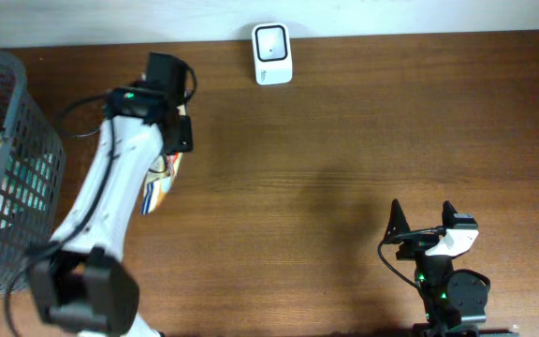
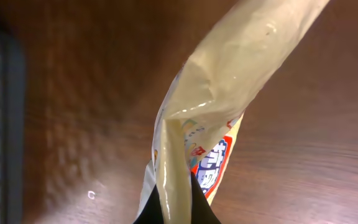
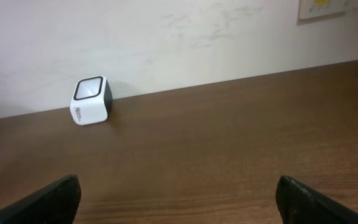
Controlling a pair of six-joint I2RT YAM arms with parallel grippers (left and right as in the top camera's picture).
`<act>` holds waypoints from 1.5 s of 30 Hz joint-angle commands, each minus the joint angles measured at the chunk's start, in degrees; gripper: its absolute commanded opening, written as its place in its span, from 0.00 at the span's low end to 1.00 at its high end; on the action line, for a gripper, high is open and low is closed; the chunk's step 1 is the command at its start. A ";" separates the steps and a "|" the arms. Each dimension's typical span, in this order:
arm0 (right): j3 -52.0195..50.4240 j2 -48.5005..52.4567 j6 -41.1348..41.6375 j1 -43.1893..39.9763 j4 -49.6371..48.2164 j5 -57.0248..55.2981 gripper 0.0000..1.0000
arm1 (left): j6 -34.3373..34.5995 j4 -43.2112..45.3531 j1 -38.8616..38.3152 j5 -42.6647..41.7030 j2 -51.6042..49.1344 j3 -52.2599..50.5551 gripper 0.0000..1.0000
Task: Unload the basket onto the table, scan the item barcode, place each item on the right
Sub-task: 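Lift a white-yellow packet from the basket and place it on table, then reach the left gripper back into the basket and grasp green box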
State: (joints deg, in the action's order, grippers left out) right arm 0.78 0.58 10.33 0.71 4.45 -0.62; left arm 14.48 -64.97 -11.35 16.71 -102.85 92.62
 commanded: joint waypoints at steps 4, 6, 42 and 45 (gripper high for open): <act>-0.46 -0.28 -0.24 0.42 0.11 -0.07 0.99 | 5.86 0.57 -4.46 2.51 -9.35 0.15 0.00; -0.46 -0.28 -0.24 0.42 0.13 -0.07 0.99 | 5.86 1.40 -6.01 1.95 -11.06 0.15 0.01; -0.46 -0.28 -0.24 0.42 0.11 -0.07 0.99 | -8.76 -7.04 40.33 -7.74 2.45 40.09 1.00; -0.46 -0.28 -0.24 0.42 0.11 -0.07 0.99 | -15.50 -4.04 43.82 -8.07 0.98 36.85 0.98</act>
State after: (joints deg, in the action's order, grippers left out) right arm 0.78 0.58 10.28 0.71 4.45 -0.60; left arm 6.59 -70.87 29.67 8.99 -100.03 132.40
